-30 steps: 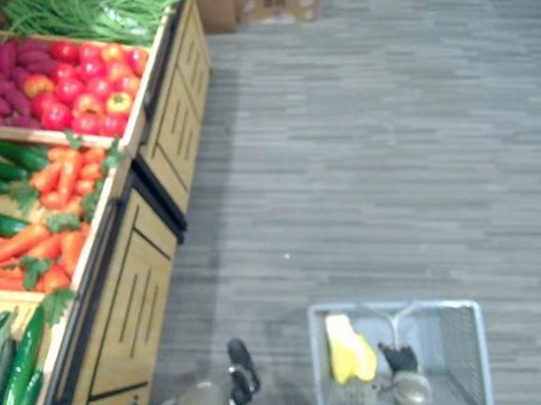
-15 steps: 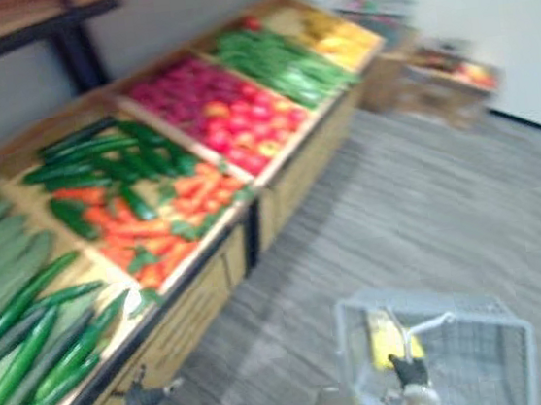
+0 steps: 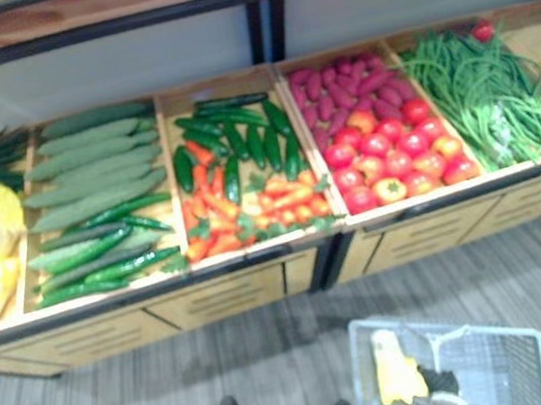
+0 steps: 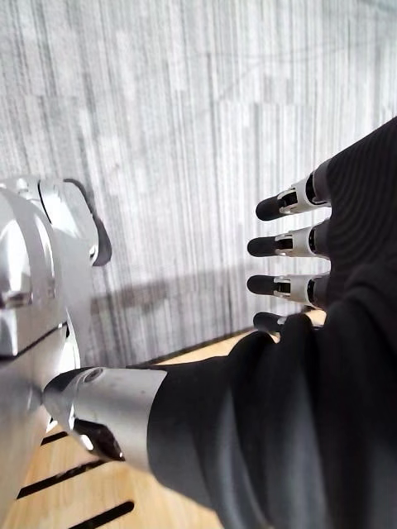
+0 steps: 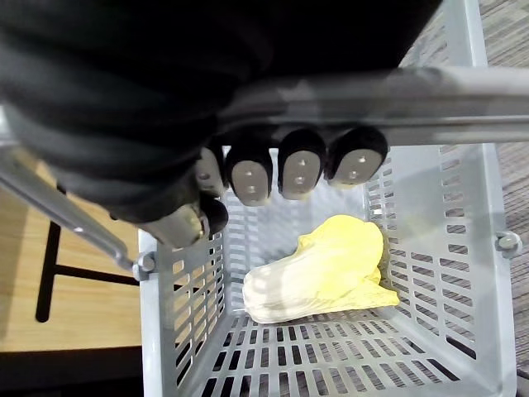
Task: Pick vegetable in the basket
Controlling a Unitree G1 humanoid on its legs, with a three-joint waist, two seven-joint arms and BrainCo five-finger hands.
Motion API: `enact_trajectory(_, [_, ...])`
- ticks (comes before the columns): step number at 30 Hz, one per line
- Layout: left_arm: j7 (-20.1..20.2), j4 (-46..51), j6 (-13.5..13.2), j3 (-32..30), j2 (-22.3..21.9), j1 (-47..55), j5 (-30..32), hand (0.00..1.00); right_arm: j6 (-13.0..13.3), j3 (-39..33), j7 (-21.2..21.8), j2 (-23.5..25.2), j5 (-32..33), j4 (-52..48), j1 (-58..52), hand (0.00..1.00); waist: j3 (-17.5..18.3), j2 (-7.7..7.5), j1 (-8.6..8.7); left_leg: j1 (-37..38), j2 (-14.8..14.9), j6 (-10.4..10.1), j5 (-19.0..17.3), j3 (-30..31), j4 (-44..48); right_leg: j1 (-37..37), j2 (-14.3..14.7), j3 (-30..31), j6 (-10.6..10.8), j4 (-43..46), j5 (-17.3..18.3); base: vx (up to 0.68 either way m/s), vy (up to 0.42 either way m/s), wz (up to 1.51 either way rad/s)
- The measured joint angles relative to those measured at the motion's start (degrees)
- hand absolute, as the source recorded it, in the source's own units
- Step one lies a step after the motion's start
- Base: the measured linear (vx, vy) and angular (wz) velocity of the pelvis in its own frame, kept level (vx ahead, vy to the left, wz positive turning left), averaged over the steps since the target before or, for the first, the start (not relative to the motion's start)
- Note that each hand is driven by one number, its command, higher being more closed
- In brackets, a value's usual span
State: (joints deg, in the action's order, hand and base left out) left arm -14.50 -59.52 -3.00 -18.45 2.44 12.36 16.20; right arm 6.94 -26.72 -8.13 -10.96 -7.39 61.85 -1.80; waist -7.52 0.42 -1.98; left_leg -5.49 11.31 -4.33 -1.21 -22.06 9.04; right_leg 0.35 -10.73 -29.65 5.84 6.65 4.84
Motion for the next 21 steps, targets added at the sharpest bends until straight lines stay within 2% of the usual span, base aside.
enact_trajectory(3, [0.8,0.0,0.6,-1.2,0.0,0.9,0.5,0.00,-0.1,-0.6,0.1,1.5,0.7,0.1,-0.5,1.00,0.0,-0.20,0.17,1.0,-0.9,0.4,1.4,-1.4,-2.2,2.1,0.0,-1.8,0.6,-2.5,-0.3,-0.02,0.018,0.36])
enact_trajectory(8, [1.2,0.3,1.0,-2.2,0.0,0.5,2.0,0.00,-0.2,-2.0,0.2,3.3,1.1,0.0,0.1,1.00,0.1,0.88,0.16,1.8,-3.6,0.9,5.4,-2.1,-10.3,1.9,0.1,-2.4,1.0,-6.2,-3.3,0.00,0.045,0.13])
enact_trajectory(10, [1.2,0.3,1.0,-2.2,0.0,0.1,2.2,0.00,-0.4,-2.0,0.4,3.3,1.1,0.0,0.5,1.00,0.0,1.04,0.15,2.2,-3.8,0.8,5.6,-2.5,-11.1,1.9,0.3,-2.1,1.0,-6.9,-4.0,0.02,0.023,-0.09])
enact_trajectory(13, [1.4,0.3,0.9,-1.9,0.0,-0.6,2.3,0.00,-0.4,-2.0,0.5,4.0,1.1,-0.4,0.6,1.00,-0.4,0.30,0.14,3.6,-3.7,0.5,5.4,-3.7,-12.1,2.1,0.5,-0.9,0.9,-6.7,-3.9,0.02,0.003,-0.22])
enact_trajectory(16, [1.9,0.4,0.5,-0.4,0.0,-1.7,2.3,0.00,-0.4,-2.0,0.8,4.4,1.1,-0.5,0.5,1.00,-0.4,0.23,0.24,4.7,-3.6,0.0,4.7,-4.4,-12.1,1.9,0.3,0.4,0.7,-5.8,-3.5,0.03,0.001,-0.23])
enact_trajectory(19, [2.6,0.5,0.3,2.8,0.8,-2.8,2.3,0.00,-0.3,-2.2,1.0,4.4,1.2,-0.9,0.5,1.00,-0.7,-0.67,0.49,6.1,-4.4,0.6,2.3,-6.0,-11.5,-0.8,-3.0,1.6,1.6,2.7,1.6,0.06,0.049,-0.14])
enact_trajectory(21, [3.3,0.5,0.1,5.4,2.6,-3.1,2.0,0.00,-0.3,-2.1,1.1,4.6,1.2,-1.6,0.6,1.00,-1.2,-2.48,0.79,7.4,-5.8,0.8,0.1,-7.0,-10.8,-3.4,-6.5,3.3,2.8,12.0,4.9,0.06,0.036,-0.19])
